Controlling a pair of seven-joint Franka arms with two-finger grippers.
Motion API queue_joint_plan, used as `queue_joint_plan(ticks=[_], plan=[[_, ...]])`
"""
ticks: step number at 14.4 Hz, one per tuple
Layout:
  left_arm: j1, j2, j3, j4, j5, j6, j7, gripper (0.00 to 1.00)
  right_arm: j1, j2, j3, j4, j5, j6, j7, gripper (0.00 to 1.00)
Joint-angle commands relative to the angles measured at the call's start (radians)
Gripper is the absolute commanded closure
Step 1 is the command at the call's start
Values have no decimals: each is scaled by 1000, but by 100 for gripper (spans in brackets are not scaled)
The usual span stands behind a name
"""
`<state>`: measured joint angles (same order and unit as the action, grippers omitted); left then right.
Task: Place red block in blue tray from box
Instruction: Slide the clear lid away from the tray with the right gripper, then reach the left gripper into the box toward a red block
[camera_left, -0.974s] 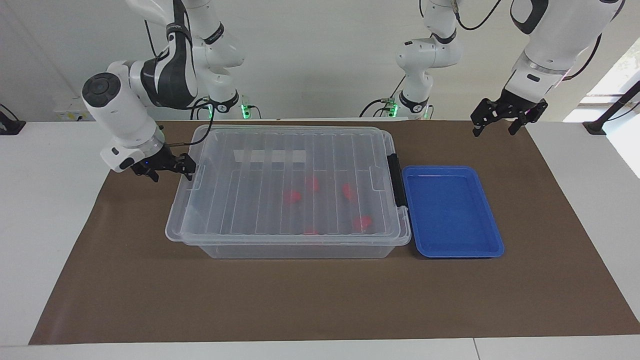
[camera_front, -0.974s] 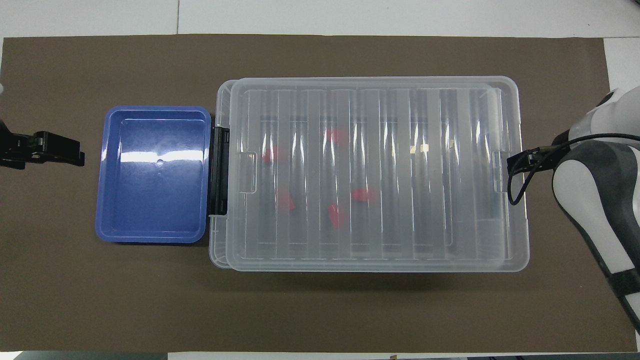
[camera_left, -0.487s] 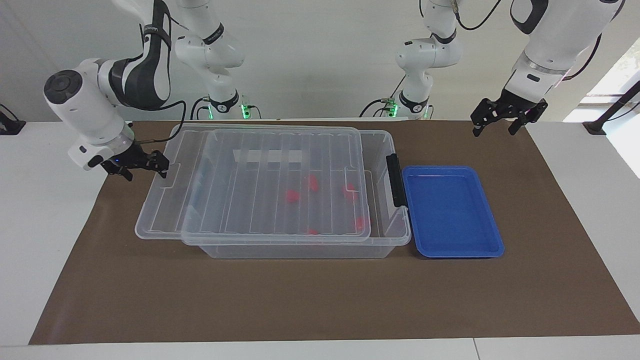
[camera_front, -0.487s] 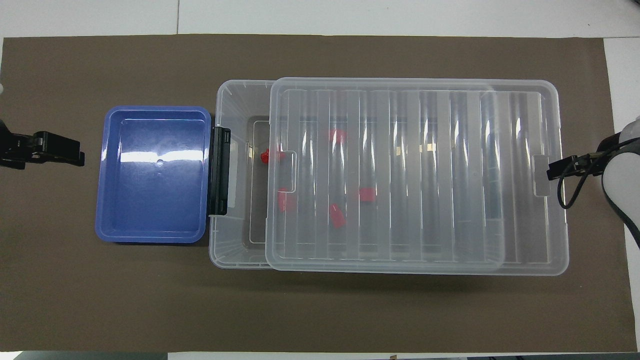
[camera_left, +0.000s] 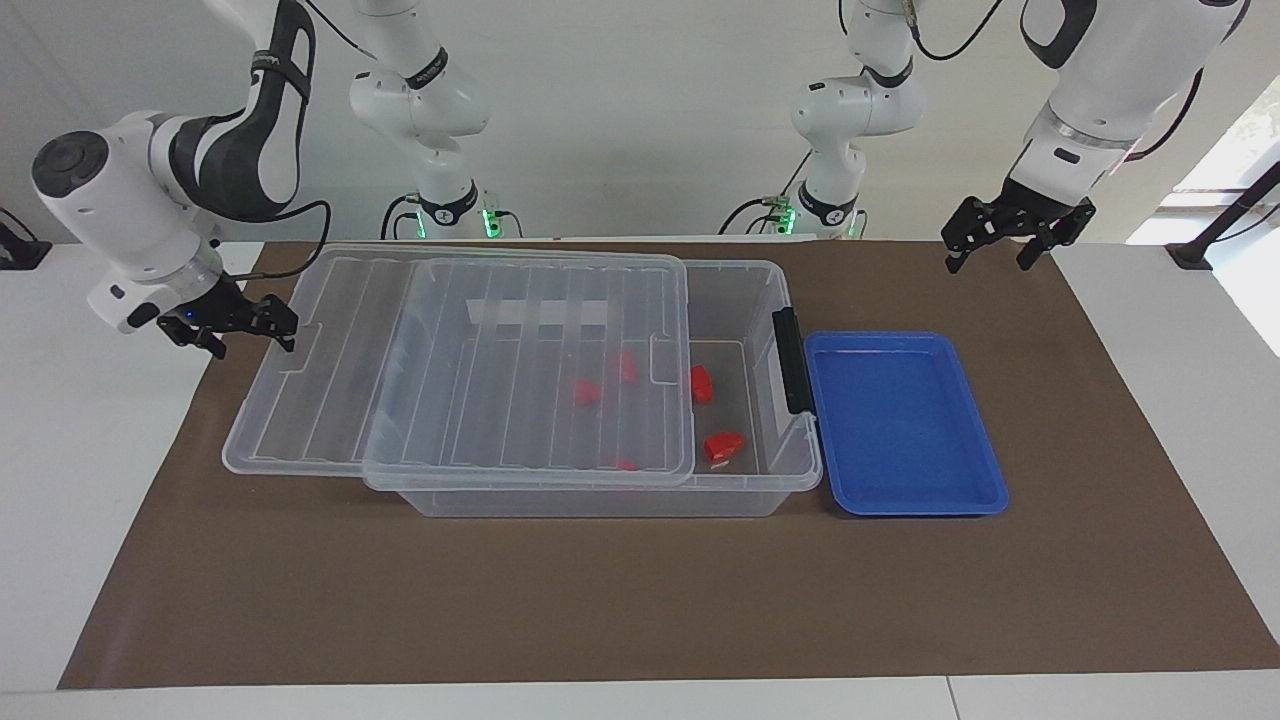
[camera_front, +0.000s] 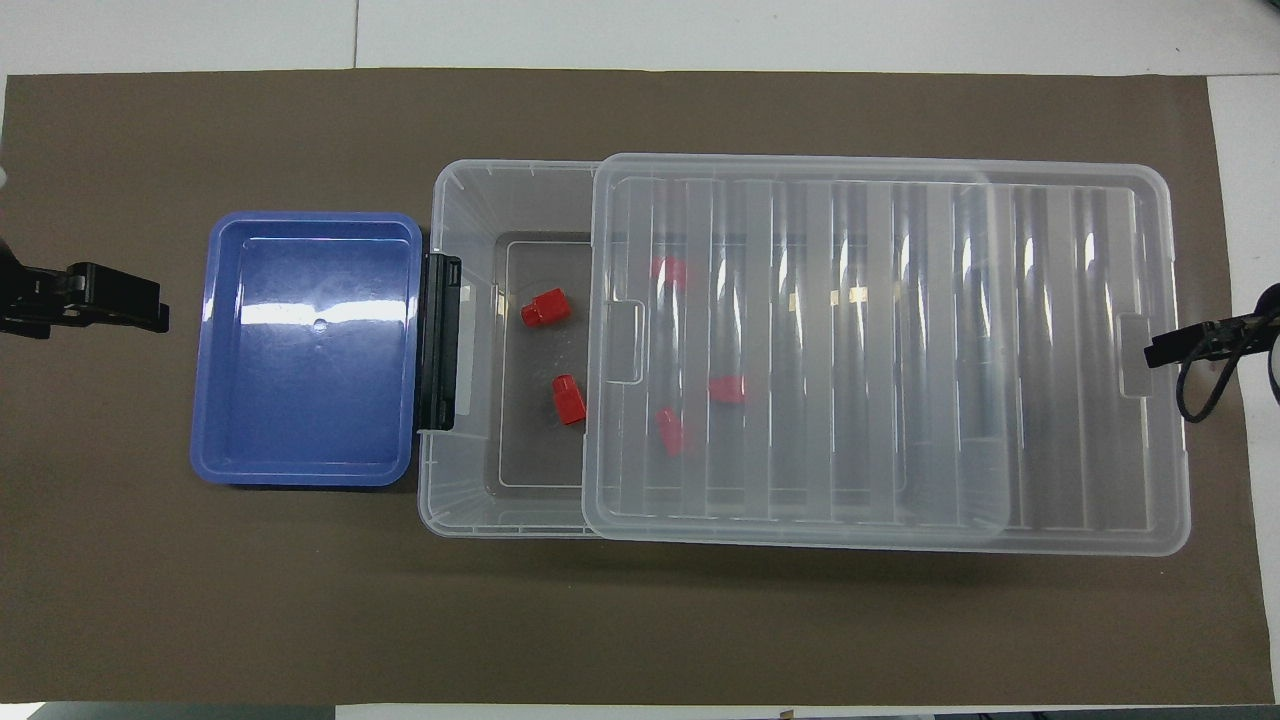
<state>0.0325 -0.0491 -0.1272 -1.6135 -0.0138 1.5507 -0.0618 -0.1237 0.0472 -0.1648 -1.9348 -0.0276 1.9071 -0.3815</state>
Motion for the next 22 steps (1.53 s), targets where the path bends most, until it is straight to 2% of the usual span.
queue_joint_plan(ticks=[1, 11, 13, 17, 22], plan=[[3, -26, 6, -31, -17, 9, 8, 0, -5, -18, -18, -26, -23, 33, -51, 0], [-26, -29, -2, -31, -17, -17, -4, 0, -11, -13, -87, -26, -23, 62, -171, 0], [-61, -31, -3, -34, -17, 2, -21, 0, -11, -12, -102, -26, -23, 76, -200, 0], [-163, -32, -3, -89, -17, 136, -172, 0, -11, -12, -116, -26, -25, 76, -201, 0], [-330, -21, -3, -218, -17, 306, -369, 0, -13, -12, -131, -26, -25, 78, -221, 0]])
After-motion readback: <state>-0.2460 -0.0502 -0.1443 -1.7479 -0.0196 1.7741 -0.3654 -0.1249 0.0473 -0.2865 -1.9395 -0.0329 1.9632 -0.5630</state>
